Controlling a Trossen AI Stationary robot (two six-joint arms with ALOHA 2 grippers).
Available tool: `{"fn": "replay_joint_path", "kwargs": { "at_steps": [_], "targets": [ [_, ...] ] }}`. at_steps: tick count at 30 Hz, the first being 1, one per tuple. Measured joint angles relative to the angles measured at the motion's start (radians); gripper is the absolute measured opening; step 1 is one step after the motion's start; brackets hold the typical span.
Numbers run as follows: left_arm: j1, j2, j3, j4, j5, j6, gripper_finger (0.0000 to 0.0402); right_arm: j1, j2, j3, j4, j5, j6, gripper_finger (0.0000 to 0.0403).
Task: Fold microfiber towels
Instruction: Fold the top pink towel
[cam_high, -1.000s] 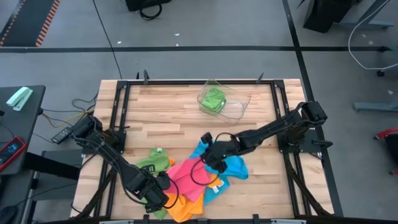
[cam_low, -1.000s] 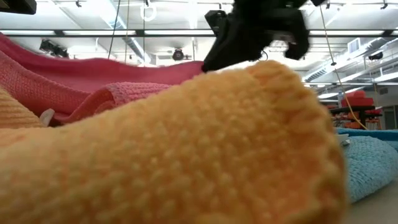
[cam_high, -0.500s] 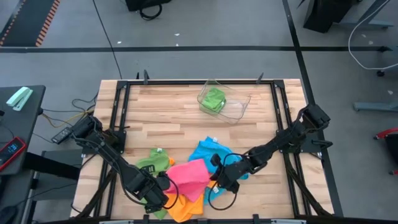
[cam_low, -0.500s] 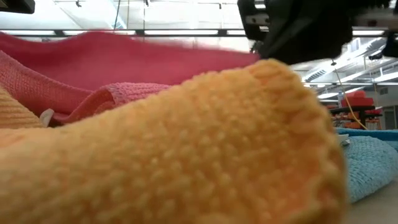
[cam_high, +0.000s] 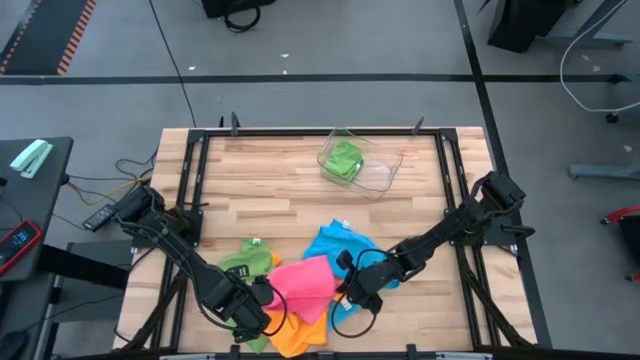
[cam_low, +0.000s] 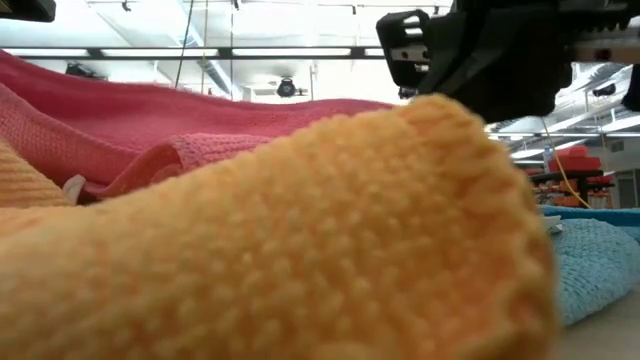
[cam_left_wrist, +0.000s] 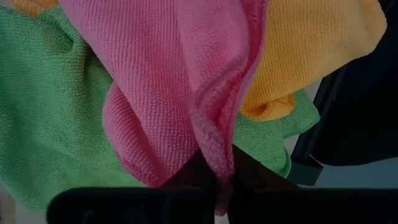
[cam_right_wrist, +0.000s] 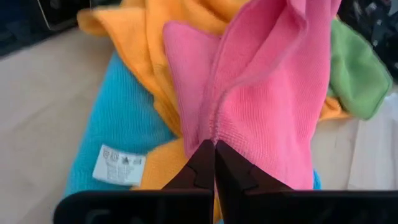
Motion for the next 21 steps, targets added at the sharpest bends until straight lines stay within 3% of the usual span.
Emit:
{"fn": "replay_joint_path", "kwargs": {
  "at_steps": [7, 14, 21],
  "targets": [
    [0.001, 0.0, 0.0, 0.002, 0.0, 0.0, 0.002, 0.008, 0.0, 0.0, 0.008, -0.011, 0.043, 0.0019],
    [0.001, 0.0, 0.0, 0.003, 0.0, 0.0, 0.0022, 0.013, 0.051, 0.003, 0.051, 0.021, 0.071, 0.0076],
    [0.001, 0.0, 0.0, 0.004, 0.0, -0.002, 0.0014, 0.096, 0.14, 0.056, 0.089, 0.362, 0.0, 0.0122]
  ]
}}
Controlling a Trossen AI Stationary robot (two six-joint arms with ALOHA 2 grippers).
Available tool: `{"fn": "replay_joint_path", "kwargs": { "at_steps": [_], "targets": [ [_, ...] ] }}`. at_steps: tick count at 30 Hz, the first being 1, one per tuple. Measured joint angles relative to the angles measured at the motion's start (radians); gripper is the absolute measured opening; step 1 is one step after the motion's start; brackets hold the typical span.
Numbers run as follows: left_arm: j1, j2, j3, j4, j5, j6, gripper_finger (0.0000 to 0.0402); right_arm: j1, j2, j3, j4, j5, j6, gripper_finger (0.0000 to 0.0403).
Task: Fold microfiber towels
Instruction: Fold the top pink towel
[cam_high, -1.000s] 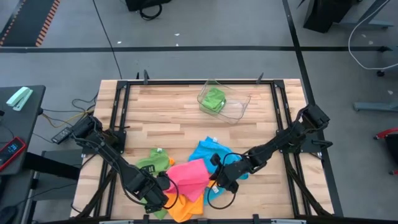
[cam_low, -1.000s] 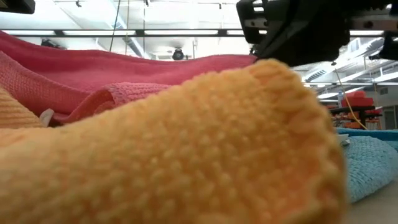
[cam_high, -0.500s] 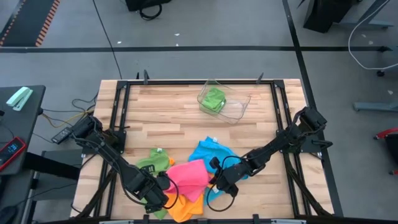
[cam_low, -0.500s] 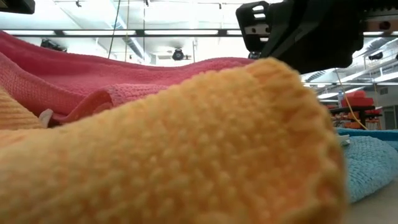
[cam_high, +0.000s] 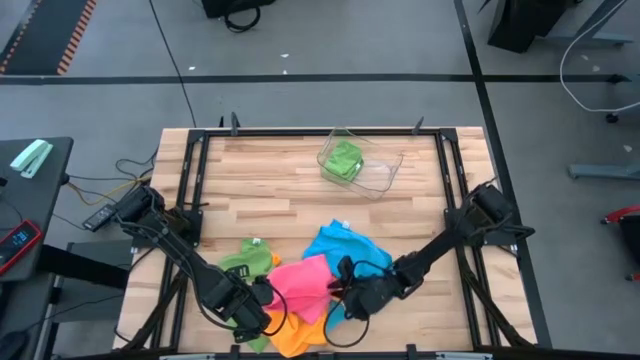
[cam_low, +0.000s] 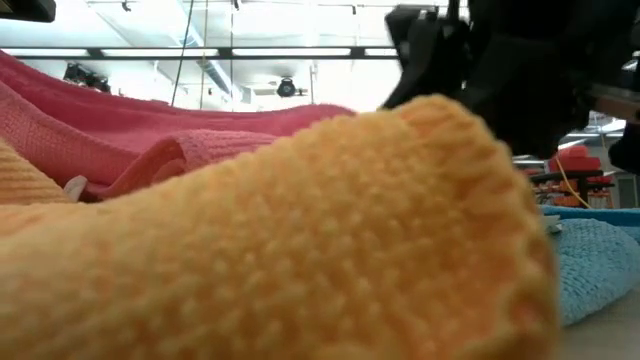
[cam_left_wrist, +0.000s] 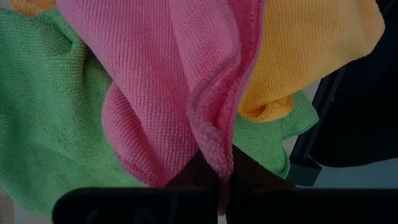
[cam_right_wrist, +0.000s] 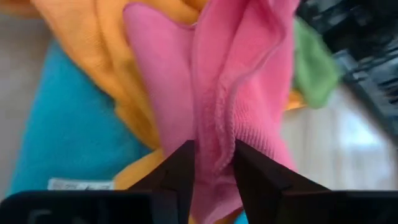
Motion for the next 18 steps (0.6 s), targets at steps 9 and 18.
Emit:
{"fn": "replay_joint_path", "kwargs": {
  "at_steps": [9, 18],
  "targets": [
    [0.0, 0.0, 0.0, -0.001, 0.0, 0.002, 0.0019, 0.026, 0.021, 0.016, 0.013, 0.106, -0.001, 0.0138],
    [0.0, 0.0, 0.0, 0.0, 0.0, 0.002, 0.0027, 0.041, 0.094, 0.016, 0.079, 0.157, -0.056, 0.0138]
  ]
}}
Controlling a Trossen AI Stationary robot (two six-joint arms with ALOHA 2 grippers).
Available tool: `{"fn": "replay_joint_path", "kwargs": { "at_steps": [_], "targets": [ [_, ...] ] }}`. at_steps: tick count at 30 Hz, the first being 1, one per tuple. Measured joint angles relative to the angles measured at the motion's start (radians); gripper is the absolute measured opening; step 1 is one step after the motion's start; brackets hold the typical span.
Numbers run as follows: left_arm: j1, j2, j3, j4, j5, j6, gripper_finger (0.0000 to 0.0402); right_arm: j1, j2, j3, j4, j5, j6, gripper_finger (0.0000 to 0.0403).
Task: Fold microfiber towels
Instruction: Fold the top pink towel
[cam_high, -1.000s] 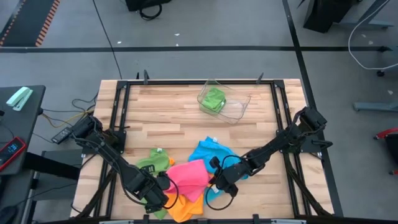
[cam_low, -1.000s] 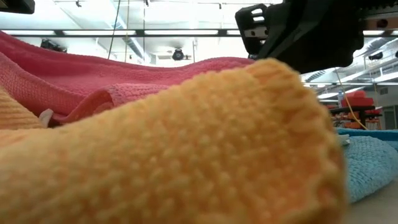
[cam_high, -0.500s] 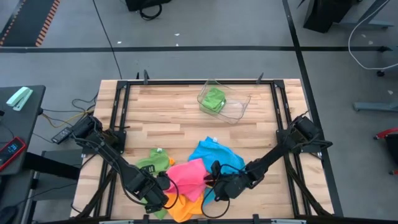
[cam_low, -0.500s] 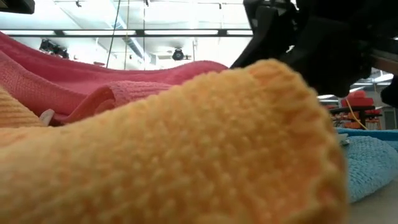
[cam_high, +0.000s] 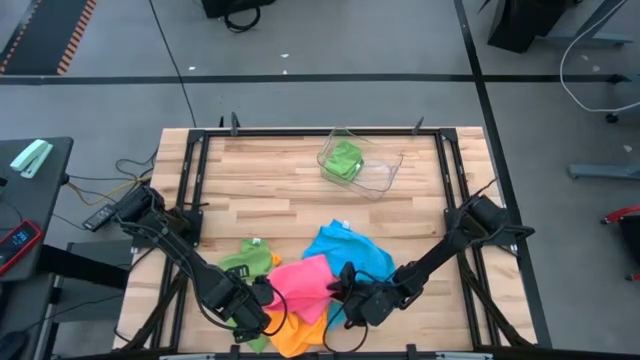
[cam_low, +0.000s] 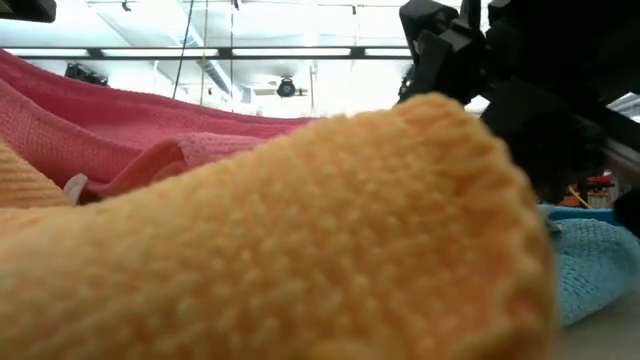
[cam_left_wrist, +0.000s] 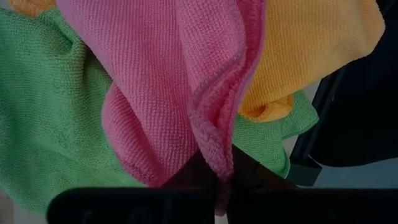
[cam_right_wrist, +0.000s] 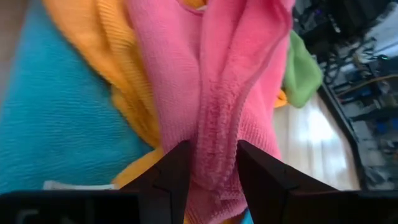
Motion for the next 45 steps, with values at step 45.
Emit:
{"fn": "replay_joint_path", "kwargs": {
  "at_steps": [45],
  "targets": [
    [0.007, -0.094, 0.0, -0.024, -0.335, 0.217, 0.0023, -0.077, -0.325, 0.0, -0.356, -0.145, 0.143, 0.0043]
  ]
}}
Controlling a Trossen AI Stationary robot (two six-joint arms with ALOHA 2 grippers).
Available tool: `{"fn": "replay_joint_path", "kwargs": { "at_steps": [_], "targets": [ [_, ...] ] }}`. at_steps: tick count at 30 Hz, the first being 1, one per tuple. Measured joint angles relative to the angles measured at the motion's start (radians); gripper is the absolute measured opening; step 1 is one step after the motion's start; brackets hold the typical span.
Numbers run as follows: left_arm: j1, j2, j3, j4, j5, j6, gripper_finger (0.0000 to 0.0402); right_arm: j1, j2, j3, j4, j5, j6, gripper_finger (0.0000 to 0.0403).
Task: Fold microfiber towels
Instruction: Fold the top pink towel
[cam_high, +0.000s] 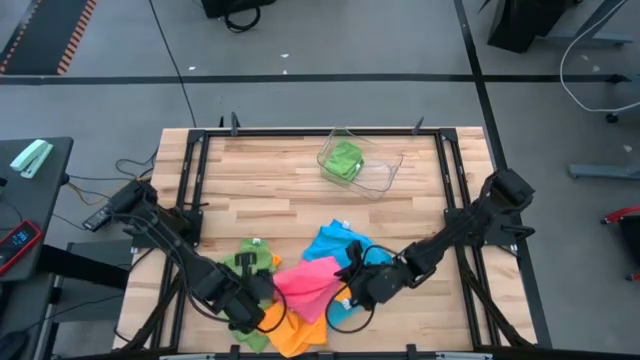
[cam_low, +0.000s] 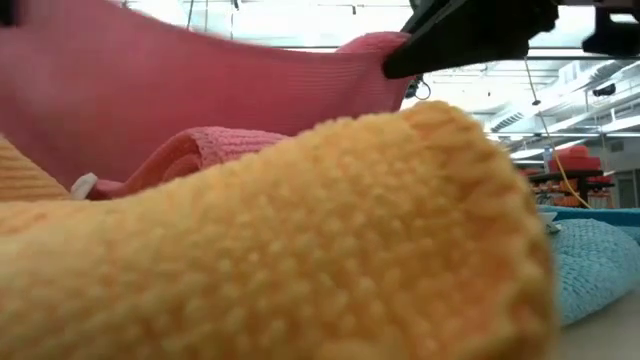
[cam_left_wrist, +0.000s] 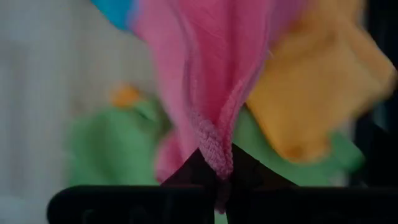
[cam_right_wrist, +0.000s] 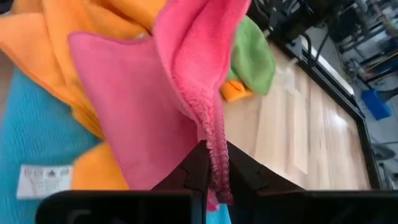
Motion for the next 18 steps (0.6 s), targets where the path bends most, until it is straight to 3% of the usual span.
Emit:
{"fn": "replay_joint_path", "kwargs": {
  "at_steps": [8, 18],
  "targets": [
    [0.095, -0.045, 0.002, -0.079, -0.257, 0.13, 0.0008, -0.097, -0.135, 0.0, -0.2, -0.004, -0.019, 0.0043],
    [0.309, -0.044, -0.013, -0.126, -0.408, 0.32, 0.0023, -0.26, -0.247, 0.0, -0.401, -0.004, -0.101, 0.0043]
  ]
}}
